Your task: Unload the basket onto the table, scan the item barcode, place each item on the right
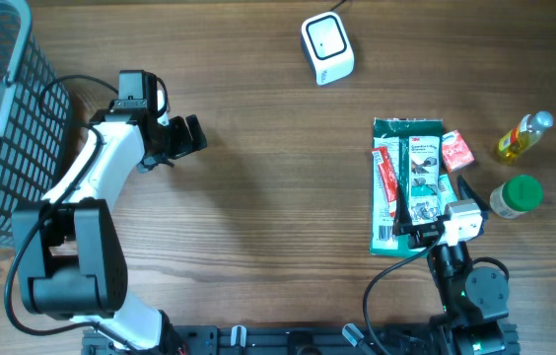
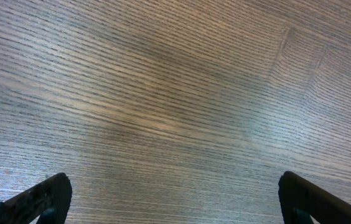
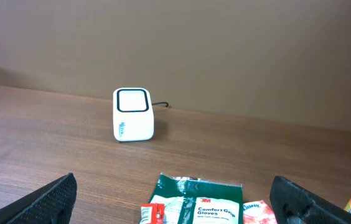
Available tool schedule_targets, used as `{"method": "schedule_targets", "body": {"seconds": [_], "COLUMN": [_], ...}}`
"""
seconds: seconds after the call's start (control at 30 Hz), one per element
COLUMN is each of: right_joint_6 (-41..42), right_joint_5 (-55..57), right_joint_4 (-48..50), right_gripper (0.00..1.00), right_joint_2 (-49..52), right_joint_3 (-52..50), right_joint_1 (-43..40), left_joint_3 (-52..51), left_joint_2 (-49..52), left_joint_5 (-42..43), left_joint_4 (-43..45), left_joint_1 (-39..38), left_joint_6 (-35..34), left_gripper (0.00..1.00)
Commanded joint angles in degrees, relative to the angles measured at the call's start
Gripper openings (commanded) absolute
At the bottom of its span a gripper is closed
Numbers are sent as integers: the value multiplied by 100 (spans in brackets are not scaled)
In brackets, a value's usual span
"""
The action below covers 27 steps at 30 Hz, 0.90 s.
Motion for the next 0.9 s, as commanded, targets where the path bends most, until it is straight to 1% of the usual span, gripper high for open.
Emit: {"method": "schedule_targets", "body": {"seconds": [0.0, 0.47, 0.67, 0.7, 0.73, 0.83, 0.87], "right_joint_6": [-109, -109, -109, -109, -109, -109, -109], "right_joint_5": [-96, -96, -96, -96, -96, -96, -96], "right_joint_4": [15, 17, 17, 17, 17, 17, 17], "right_gripper": [100, 99, 100, 100, 100, 100, 100], "right_joint_2": [-46, -46, -46, -48, -48, -46, -46], "right_joint_3": [-4, -4, -4, -4, -4, -4, -4], "right_joint_1": [-28, -28, -28, -28, -28, -28, -28], "left_joint_3": [-44, -44, -44, -44, -44, -44, -44], "left_joint_2": [-20, -92, -1768, -2177, -2822, -4015, -4277], "left_joint_5": [66, 66, 66, 66, 66, 66, 66], "left_joint_4": [17, 15, 15, 15, 15, 13, 15], "left_joint_1": [15, 13, 0, 0, 0, 0, 0], "left_joint_6": [92, 92, 92, 92, 92, 92, 92], "left_gripper": [100, 100, 100, 100, 100, 100, 100]}}
